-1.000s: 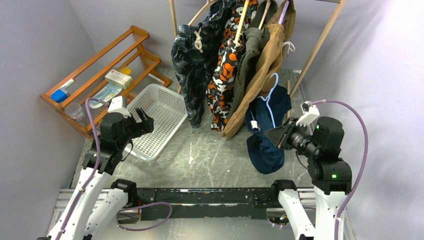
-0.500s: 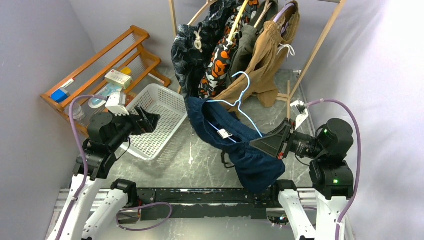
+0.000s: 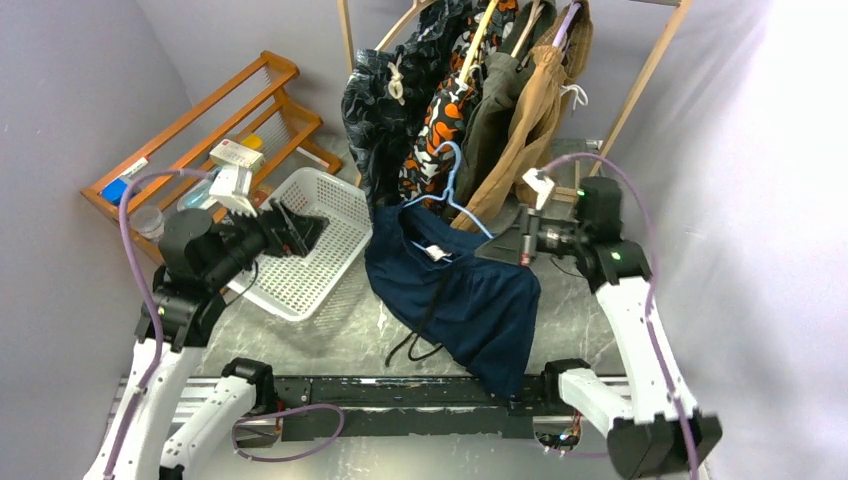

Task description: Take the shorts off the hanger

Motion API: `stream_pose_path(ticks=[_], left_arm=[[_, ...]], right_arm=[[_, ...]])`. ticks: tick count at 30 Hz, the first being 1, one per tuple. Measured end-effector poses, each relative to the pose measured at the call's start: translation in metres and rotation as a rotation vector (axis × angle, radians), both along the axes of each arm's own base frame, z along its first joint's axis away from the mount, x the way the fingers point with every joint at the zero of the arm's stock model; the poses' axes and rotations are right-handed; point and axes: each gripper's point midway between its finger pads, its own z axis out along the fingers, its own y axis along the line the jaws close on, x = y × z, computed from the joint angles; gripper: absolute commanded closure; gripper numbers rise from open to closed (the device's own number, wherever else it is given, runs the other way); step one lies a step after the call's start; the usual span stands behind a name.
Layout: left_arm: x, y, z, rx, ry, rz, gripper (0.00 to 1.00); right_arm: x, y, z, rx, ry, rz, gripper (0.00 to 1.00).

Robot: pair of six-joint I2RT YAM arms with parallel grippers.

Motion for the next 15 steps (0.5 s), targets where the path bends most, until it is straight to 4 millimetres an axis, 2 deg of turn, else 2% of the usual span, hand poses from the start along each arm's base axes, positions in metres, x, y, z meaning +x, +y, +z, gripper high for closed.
stream_pose_path(ticks=[3,4,6,8,10,12,15], left_arm=[[0.014,-0.006,0.026,-0.031,0.005,0.001,0.01],[0.020,-0.009,0.037,-0.056,-0.002,-0.003,0.00],[0.029,-0.020,0.044,-0.104,0.006,-0.042,0.08],[0.033,-0.035,0.040,-0.143,0.048,-0.111,0.12],[0.036,-0.047,0.035,-0.159,0.077,-0.177,0.08],[0.035,-0.055,0.015,-0.158,0.109,-0.220,0.02],[0.015,-0.057,-0.017,-0.159,0.149,-0.256,0.02]], right_arm=[[0.006,0.031,-0.026,-0.073,0.014,0.114,1.00],[0.002,0.045,-0.032,-0.094,0.013,0.162,1.00],[-0.012,0.067,-0.041,-0.124,0.014,0.244,1.00],[-0.019,0.080,-0.041,-0.137,-0.004,0.285,1.00],[-0.016,0.083,-0.038,-0.142,-0.035,0.270,1.00],[-0.010,0.084,-0.036,-0.144,-0.068,0.242,1.00],[0.002,0.084,-0.037,-0.154,-0.076,0.185,1.00]])
